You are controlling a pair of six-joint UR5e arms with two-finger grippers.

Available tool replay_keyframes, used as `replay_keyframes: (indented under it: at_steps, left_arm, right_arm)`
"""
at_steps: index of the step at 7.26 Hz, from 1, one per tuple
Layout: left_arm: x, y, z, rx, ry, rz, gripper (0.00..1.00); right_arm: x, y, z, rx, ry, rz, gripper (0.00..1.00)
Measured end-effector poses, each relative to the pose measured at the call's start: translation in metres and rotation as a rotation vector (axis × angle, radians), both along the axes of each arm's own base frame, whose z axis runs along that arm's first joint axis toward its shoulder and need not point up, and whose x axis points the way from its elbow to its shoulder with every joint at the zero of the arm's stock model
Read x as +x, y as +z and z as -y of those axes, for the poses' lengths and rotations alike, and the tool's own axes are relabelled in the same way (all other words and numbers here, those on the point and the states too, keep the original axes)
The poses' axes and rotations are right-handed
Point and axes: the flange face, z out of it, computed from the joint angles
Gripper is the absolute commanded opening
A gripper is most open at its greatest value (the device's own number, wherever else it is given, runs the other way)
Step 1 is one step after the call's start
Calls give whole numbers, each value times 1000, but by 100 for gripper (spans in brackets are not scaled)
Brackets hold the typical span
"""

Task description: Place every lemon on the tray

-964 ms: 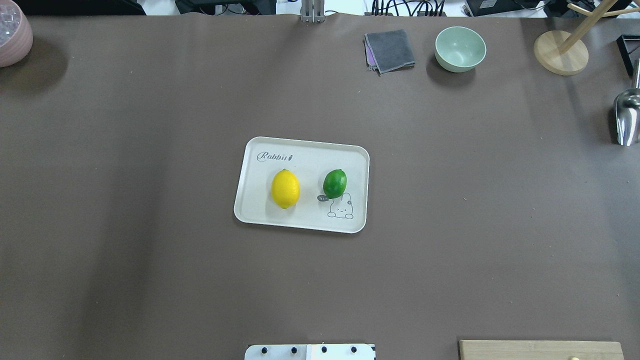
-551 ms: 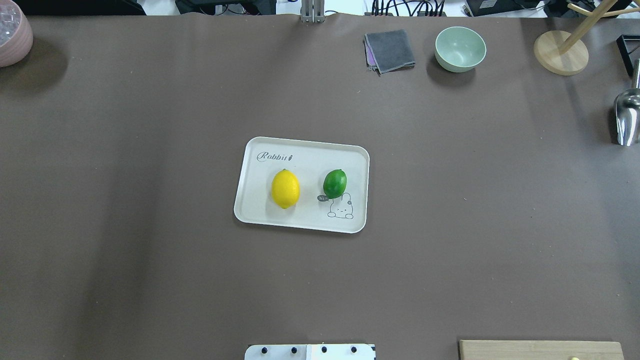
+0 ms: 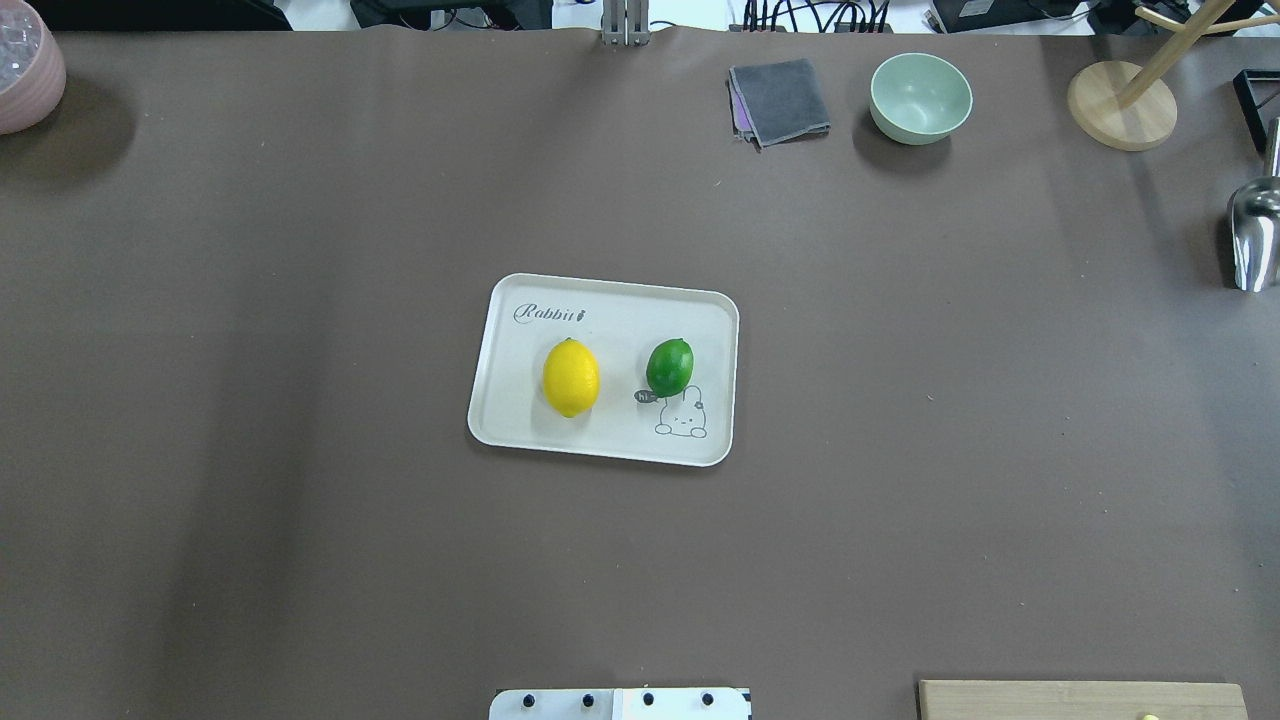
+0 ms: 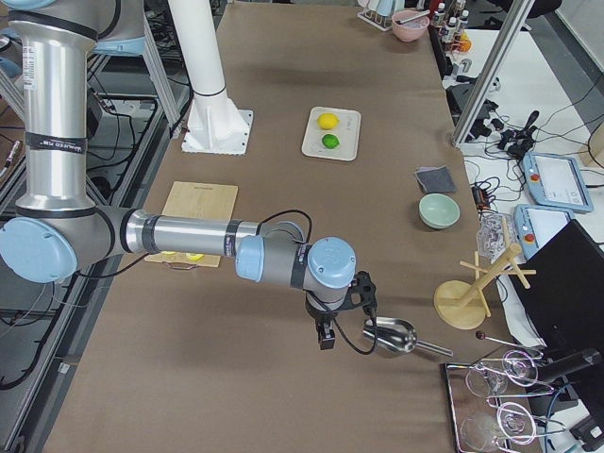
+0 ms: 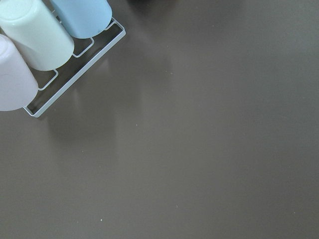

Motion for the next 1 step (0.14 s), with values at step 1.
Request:
replay_keyframes:
  at_steps: [1]
  left_arm:
    - [0, 0, 0, 1, 1, 0, 98]
  right_arm:
    - [0, -1, 0, 3, 0, 0, 100]
